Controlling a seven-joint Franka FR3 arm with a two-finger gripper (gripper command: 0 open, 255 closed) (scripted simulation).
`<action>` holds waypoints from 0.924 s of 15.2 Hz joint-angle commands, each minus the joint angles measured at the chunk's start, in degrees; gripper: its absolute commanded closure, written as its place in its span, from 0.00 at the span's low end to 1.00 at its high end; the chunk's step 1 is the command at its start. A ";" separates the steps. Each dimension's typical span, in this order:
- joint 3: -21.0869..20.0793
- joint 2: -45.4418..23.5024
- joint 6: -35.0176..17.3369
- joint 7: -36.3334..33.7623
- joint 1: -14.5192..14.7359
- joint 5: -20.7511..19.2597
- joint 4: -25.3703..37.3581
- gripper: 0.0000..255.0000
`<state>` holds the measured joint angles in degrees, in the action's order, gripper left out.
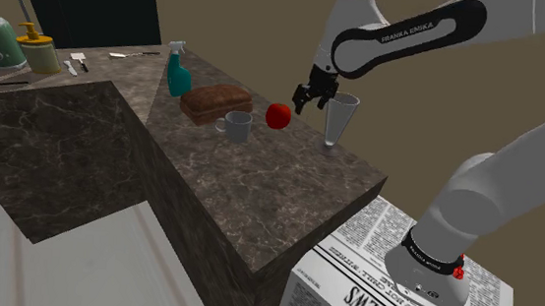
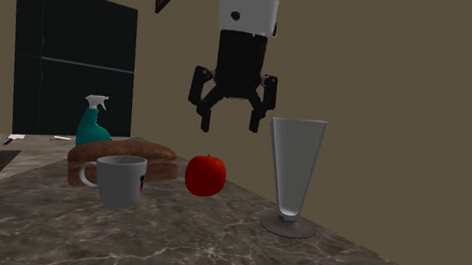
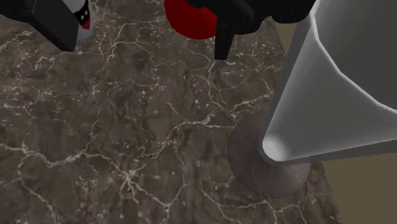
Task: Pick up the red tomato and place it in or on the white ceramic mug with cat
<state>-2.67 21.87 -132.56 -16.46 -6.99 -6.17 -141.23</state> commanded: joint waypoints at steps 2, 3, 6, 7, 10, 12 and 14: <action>-0.57 -5.71 -7.09 -4.77 -1.88 -1.73 1.85 0.00; -0.78 -7.62 -9.09 -6.45 -2.52 -2.48 2.74 0.00; -1.27 -13.33 -14.54 -11.93 -4.41 -5.31 5.91 0.00; -1.37 -15.22 -16.16 -13.90 -5.00 -6.45 7.12 0.00; -1.17 -20.79 -20.41 -20.23 -6.39 -10.43 11.17 0.00; -0.70 -23.80 -22.38 -23.91 -6.86 -12.85 13.67 0.00; -0.43 -25.33 -23.45 -24.43 -6.85 -13.54 14.12 0.00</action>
<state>-3.29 -2.55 -155.15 -40.22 -13.72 -19.12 -127.41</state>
